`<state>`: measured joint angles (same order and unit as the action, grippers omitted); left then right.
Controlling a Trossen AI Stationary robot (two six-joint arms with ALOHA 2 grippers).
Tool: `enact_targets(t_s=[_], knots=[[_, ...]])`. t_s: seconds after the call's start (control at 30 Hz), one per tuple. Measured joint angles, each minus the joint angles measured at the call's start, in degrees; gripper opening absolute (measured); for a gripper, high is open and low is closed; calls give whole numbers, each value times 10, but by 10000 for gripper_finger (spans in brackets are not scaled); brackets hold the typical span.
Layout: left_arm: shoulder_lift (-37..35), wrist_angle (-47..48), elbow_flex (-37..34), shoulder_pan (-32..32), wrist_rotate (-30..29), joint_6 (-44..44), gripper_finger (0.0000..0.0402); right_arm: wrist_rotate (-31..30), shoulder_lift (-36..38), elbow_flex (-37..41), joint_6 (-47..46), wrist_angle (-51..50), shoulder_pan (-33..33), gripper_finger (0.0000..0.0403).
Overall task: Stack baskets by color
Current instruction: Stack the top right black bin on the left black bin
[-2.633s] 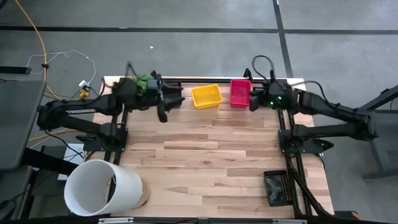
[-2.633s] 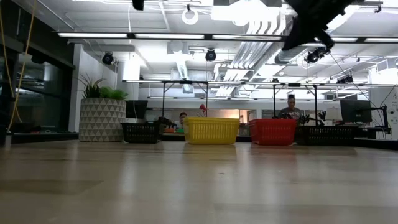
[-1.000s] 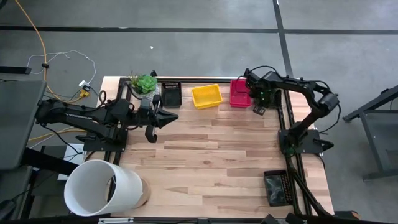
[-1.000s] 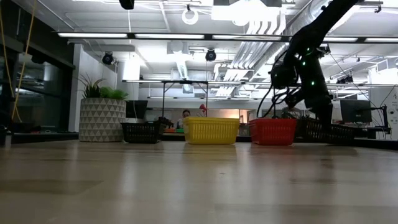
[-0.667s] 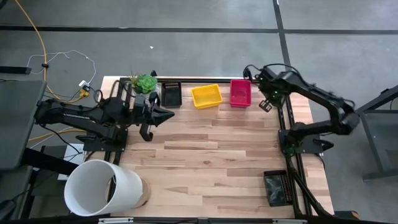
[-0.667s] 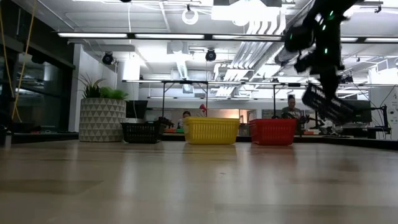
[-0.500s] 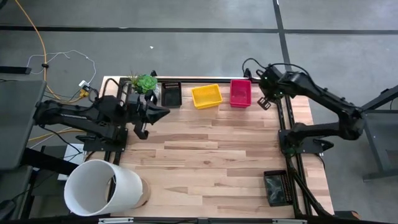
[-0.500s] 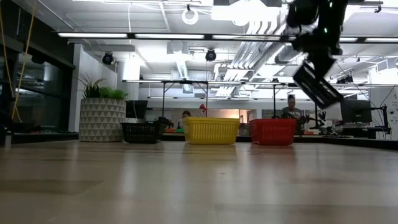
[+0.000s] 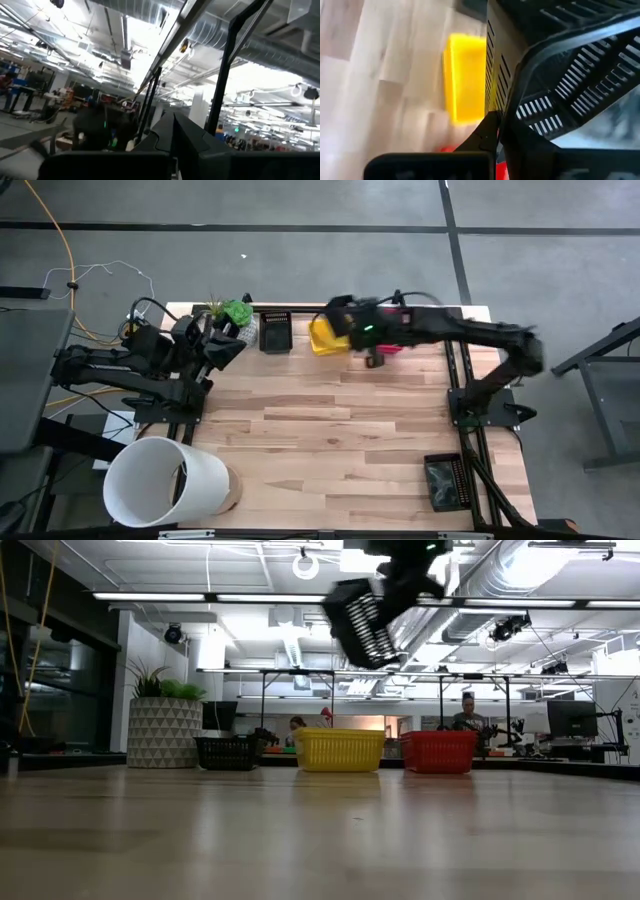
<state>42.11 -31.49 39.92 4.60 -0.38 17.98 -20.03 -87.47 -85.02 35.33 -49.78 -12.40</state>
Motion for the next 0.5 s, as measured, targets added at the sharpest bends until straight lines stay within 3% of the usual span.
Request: enact_targets(t_s=[0.23,0.5], knots=[[-11,0,0,0,-1,1,0,-66,-179,-87,253,95,46,0],[-11,1,0,0,-2,5,0,-81,-327,-175,449,234,52,0]])
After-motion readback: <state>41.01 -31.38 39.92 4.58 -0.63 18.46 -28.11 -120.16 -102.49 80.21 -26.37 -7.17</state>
